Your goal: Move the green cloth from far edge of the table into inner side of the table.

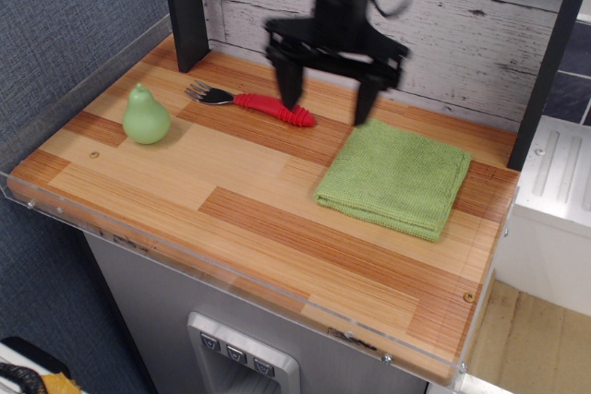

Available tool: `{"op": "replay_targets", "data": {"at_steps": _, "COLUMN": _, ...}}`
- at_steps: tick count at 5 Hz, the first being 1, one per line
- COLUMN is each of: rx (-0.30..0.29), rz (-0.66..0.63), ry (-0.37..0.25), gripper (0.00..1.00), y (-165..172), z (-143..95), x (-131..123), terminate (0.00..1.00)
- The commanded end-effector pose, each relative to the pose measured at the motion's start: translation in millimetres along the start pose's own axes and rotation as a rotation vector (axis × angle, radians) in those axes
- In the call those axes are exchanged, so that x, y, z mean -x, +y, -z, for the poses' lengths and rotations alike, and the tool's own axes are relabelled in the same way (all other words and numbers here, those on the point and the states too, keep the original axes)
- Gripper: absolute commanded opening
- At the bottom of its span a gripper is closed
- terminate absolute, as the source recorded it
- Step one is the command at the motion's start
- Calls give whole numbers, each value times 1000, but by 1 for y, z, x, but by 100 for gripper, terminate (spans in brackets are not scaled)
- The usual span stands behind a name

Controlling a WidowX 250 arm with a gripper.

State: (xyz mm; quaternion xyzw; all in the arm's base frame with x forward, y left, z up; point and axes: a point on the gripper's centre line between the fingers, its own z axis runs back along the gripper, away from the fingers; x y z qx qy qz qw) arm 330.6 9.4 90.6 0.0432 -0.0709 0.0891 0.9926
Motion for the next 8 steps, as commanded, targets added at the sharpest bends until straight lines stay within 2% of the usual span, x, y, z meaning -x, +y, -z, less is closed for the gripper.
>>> {"op": "replay_targets", "data": {"at_steps": 1, "rx": -88, "rz": -14, "ry": -34, "gripper": 100, "y": 47, "z": -30, "x": 8, "terminate": 0}}
{"op": "replay_targets", "data": {"at_steps": 2, "rx": -75, "rz": -7, "ry": -13, "gripper": 100, "y": 44, "z": -37, "x": 31, "terminate": 0}}
{"op": "replay_targets", "data": {"at_steps": 3, "rx": -60, "rz": 36, "ry": -2, "gripper": 100, "y": 31, "z": -41, "x": 61, "terminate": 0}}
{"op": "replay_targets", "data": {"at_steps": 4, "rx": -46, "rz": 83, "ry": 34, "gripper": 100, "y": 19, "z": -41, "x": 93, "terminate": 0}}
{"op": "replay_targets", "data": {"at_steps": 5, "rx": -64, "rz": 110, "ry": 48, "gripper": 100, "y": 21, "z": -49, "x": 126, "terminate": 0}}
{"op": "replay_targets", "data": {"at_steps": 7, "rx": -64, "rz": 110, "ry": 48, "gripper": 100, "y": 21, "z": -49, "x": 126, "terminate": 0}}
{"op": "replay_targets", "data": {"at_steps": 8, "rx": -64, "rz": 110, "ry": 48, "gripper": 100, "y": 21, "z": -49, "x": 126, "terminate": 100}}
